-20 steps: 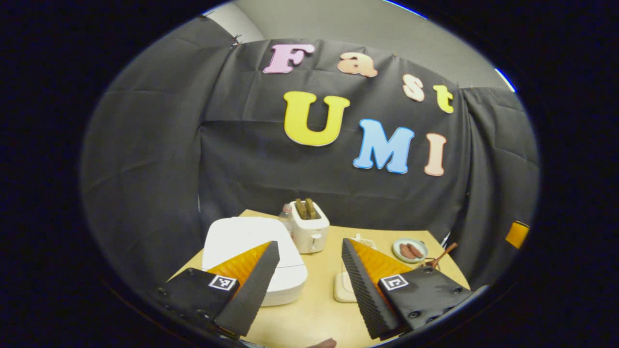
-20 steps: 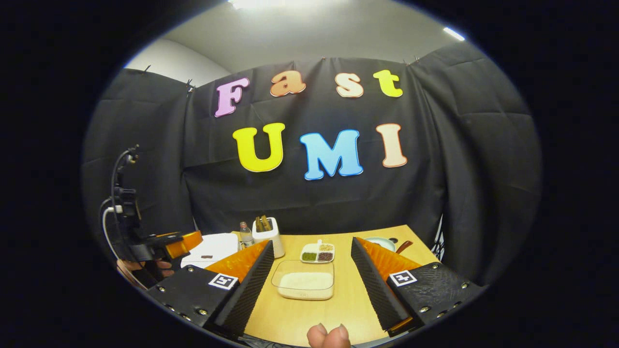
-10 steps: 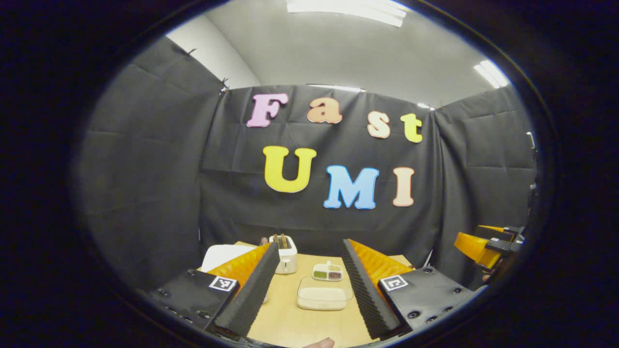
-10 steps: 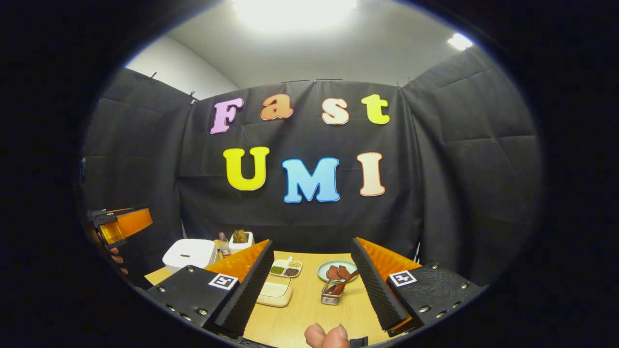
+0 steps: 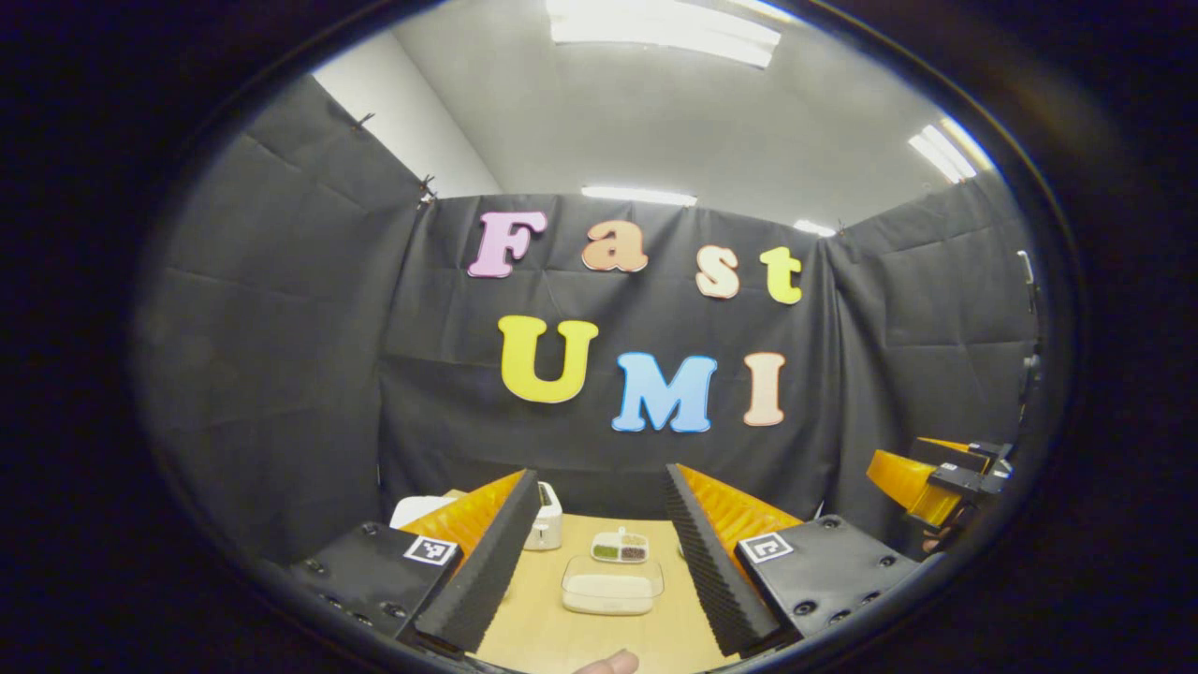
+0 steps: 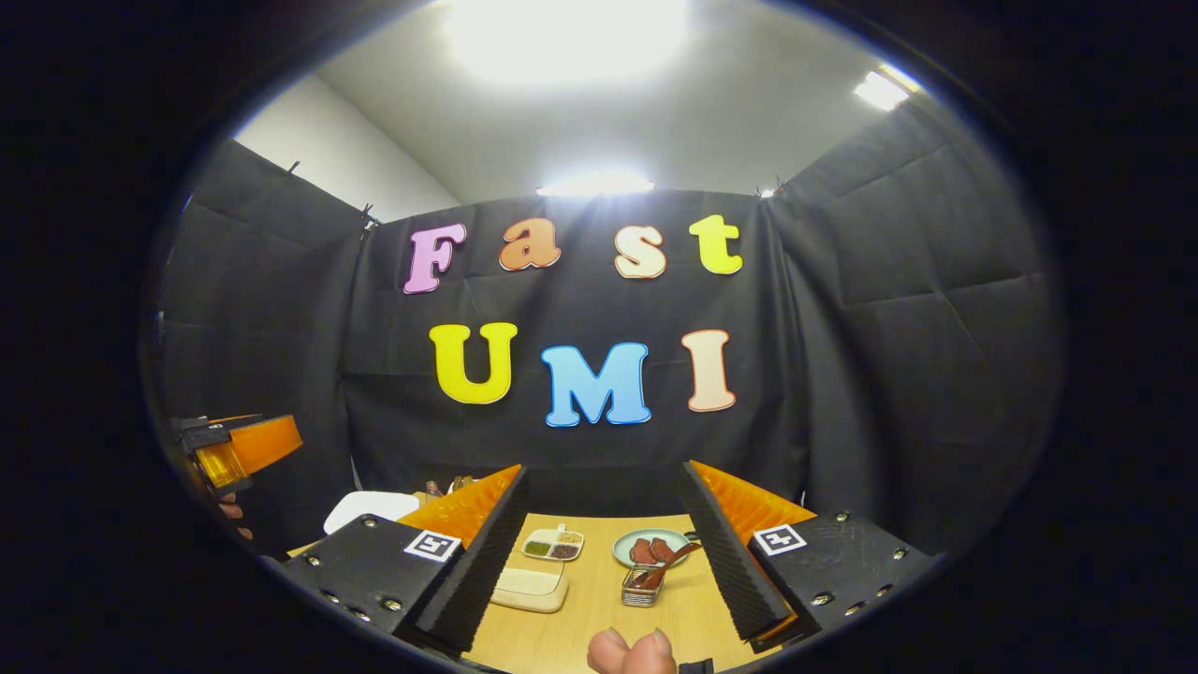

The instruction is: Close the left gripper, press the button to open the rice cooker; take a wooden spoon from the chopstick holder with the right hand, scoop a spoonful of rice and pour it into the rice cooker, then put the wooden spoon back into the chopstick holder.

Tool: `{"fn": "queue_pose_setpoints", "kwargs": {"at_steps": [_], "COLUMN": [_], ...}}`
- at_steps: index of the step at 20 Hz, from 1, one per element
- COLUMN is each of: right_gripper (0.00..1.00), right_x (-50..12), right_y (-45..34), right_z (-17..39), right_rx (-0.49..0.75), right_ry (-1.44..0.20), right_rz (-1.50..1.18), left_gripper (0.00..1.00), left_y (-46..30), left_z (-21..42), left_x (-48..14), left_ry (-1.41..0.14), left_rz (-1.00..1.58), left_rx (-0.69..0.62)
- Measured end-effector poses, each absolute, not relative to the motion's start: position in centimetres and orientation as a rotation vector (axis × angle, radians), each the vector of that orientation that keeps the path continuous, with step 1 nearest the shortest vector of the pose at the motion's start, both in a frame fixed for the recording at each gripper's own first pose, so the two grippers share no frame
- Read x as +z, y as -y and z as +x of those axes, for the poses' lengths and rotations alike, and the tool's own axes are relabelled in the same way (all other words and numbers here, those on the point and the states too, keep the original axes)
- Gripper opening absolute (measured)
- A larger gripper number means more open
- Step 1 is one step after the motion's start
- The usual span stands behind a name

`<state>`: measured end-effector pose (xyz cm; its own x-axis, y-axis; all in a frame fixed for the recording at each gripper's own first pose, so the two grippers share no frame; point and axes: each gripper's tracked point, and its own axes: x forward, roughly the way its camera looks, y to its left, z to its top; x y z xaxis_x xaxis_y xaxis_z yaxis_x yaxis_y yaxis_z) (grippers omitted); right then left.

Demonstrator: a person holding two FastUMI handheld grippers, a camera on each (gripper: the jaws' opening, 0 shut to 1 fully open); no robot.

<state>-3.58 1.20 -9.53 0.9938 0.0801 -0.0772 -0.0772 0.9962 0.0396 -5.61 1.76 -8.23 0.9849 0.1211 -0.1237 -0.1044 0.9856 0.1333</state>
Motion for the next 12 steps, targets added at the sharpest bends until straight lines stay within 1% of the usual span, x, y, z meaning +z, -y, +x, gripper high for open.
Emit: {"fn": "queue_pose_setpoints", "kwargs": {"at_steps": [2, 8, 9, 12], "right_gripper": [0.98, 0.98, 0.98, 0.98], "right_x": [-9.4, -9.3, -9.2, -9.5], "right_y": [-2.3, -2.7, -2.8, -3.5], "right_z": [-3.5, -3.2, -3.2, -3.2], "right_rx": [0.092, 0.083, 0.083, 0.097], "right_ry": [-0.076, -0.082, -0.081, -0.099], "right_rz": [0.059, 0.013, 0.015, 0.030], "left_gripper": [0.93, 0.93, 0.94, 0.93], "left_y": [-2.0, -2.9, -2.9, -2.8], "left_z": [-5.5, -5.0, -4.8, -4.6], "left_x": [-8.3, -9.1, -9.1, -8.7], "left_ry": [-0.135, -0.151, -0.151, -0.141], "left_rz": [0.145, 0.125, 0.129, 0.142], "left_rx": [0.101, 0.082, 0.079, 0.068]}}
